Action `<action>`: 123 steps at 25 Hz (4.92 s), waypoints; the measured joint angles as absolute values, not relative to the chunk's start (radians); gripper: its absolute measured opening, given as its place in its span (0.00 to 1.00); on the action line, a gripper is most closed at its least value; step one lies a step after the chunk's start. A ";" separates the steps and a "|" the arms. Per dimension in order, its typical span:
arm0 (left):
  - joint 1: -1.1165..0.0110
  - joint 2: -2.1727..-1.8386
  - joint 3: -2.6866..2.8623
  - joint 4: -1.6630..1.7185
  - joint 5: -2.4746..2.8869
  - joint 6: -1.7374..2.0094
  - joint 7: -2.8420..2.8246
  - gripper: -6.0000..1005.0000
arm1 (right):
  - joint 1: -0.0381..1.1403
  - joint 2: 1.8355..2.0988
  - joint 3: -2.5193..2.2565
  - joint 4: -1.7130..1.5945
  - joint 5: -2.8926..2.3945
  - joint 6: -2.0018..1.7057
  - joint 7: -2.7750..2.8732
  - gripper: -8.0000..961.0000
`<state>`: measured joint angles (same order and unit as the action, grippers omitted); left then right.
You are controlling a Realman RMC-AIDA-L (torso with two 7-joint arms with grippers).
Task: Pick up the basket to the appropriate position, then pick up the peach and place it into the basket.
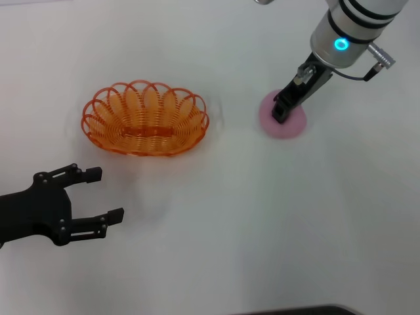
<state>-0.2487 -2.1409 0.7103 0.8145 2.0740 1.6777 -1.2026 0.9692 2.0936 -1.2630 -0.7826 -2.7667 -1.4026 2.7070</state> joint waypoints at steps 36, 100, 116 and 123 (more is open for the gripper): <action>-0.230 -2.140 0.630 0.796 2.066 1.642 -1.184 0.88 | 1.001 2.098 -1.283 -0.775 -2.285 -1.290 2.440 0.14; -0.233 -2.133 0.593 0.744 2.063 1.674 -1.175 0.88 | 0.366 2.089 -1.060 -0.642 -1.736 -1.476 1.216 0.92; -0.235 -2.134 0.599 0.744 2.071 1.690 -1.166 0.88 | 0.308 2.086 -0.996 -0.582 -1.750 -1.494 1.072 0.92; -0.234 -2.134 0.600 0.740 2.071 1.691 -1.166 0.88 | 0.312 2.086 -0.995 -0.574 -1.750 -1.478 1.067 0.92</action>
